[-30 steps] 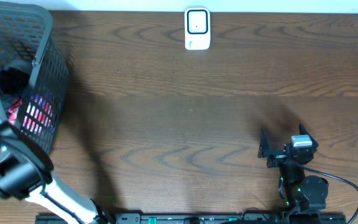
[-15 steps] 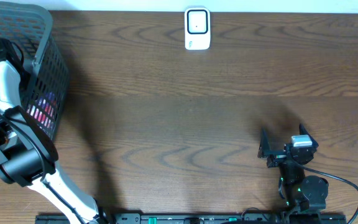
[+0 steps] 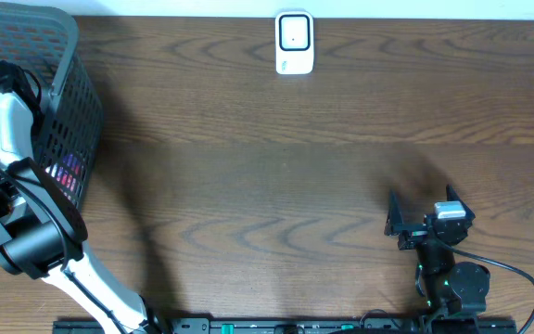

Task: Scan the item barcode
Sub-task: 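Reach the left gripper into the basket and grasp the pink-purple pack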

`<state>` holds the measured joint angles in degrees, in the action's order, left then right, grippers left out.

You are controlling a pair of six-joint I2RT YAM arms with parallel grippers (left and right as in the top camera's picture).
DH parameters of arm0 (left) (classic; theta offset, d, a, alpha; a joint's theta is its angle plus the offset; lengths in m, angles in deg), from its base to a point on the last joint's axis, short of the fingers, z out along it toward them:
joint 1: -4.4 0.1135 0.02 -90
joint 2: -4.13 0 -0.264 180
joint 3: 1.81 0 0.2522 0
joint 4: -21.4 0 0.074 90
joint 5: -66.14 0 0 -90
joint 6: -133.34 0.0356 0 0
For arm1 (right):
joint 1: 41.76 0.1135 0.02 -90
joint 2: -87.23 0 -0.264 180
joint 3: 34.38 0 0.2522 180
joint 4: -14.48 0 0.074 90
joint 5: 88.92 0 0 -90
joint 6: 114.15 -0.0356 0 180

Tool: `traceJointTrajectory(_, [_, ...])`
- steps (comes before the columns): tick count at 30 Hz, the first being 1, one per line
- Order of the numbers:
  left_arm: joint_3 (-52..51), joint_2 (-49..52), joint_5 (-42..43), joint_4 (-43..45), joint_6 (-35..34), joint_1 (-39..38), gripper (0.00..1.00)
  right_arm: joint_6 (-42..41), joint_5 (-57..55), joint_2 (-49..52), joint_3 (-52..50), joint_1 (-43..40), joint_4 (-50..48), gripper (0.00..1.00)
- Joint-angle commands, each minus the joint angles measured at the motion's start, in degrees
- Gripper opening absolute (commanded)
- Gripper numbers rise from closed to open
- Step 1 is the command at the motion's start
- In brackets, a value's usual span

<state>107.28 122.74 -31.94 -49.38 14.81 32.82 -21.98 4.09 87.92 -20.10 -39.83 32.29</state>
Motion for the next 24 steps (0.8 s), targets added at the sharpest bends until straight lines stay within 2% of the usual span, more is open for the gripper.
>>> traceJointTrajectory(1, [-1.5,-0.8,-0.6,-1.9,-0.3,0.3,0.07,0.7,0.1,-0.4,-0.2,-0.4,0.1,0.99])
traceJointTrajectory(24, [1.0,-28.7,0.1,1.0,0.3,0.3,0.07,0.7,0.1,-0.4,-0.2,-0.5,0.1,0.99])
